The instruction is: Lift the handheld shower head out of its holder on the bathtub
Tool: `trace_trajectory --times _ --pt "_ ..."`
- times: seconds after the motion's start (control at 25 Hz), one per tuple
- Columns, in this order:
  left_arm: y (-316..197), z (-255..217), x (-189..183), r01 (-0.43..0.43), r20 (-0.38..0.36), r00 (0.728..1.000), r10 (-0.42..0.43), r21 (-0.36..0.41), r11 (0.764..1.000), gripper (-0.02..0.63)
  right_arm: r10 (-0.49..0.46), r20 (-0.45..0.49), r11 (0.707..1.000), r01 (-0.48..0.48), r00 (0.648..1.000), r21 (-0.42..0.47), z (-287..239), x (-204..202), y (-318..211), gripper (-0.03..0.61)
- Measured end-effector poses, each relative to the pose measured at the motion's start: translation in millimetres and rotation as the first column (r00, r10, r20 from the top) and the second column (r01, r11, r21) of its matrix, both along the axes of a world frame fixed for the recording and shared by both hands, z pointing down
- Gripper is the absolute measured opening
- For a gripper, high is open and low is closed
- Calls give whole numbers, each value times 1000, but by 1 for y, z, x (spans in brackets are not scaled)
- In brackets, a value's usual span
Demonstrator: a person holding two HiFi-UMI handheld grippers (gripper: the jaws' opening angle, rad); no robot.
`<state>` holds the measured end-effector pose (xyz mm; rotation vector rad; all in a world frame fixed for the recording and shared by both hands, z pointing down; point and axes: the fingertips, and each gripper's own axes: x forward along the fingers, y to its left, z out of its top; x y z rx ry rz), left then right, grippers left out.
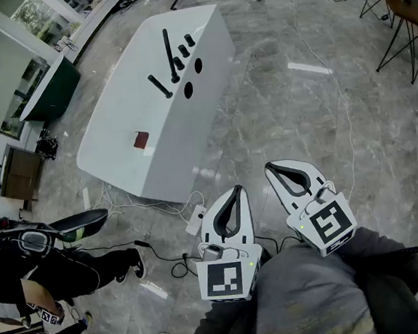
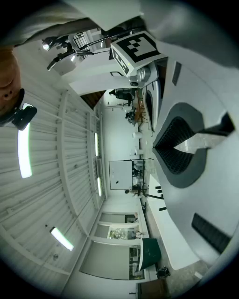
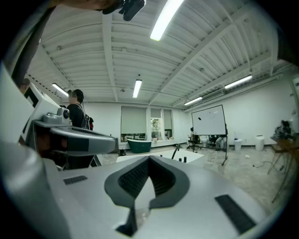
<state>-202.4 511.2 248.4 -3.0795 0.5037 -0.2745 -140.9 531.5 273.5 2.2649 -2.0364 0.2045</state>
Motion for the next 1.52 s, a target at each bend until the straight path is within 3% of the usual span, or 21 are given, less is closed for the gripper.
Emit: trace_trajectory --times 0.36,0.68,0.96,1.28,1.52 --pt "6 6 8 -1 23 1000 1 -4 1000 2 -14 5 999 14 1000 30 -1 7 2 5" --pt "20 8 55 40 56 998 -41 11 999 2 -64 55 996 60 996 64 4 57 15 5" --pt "36 15 68 101 105 989 -100 -10 995 2 -69 95 996 63 993 71 10 90 26 5" --pt "18 26 74 131 114 986 -126 -42 990 2 -105 110 994 103 988 27 25 91 8 5" --pt "-23 38 84 126 68 990 -121 -70 990 2 -102 74 995 104 992 -16 36 94 -22 5"
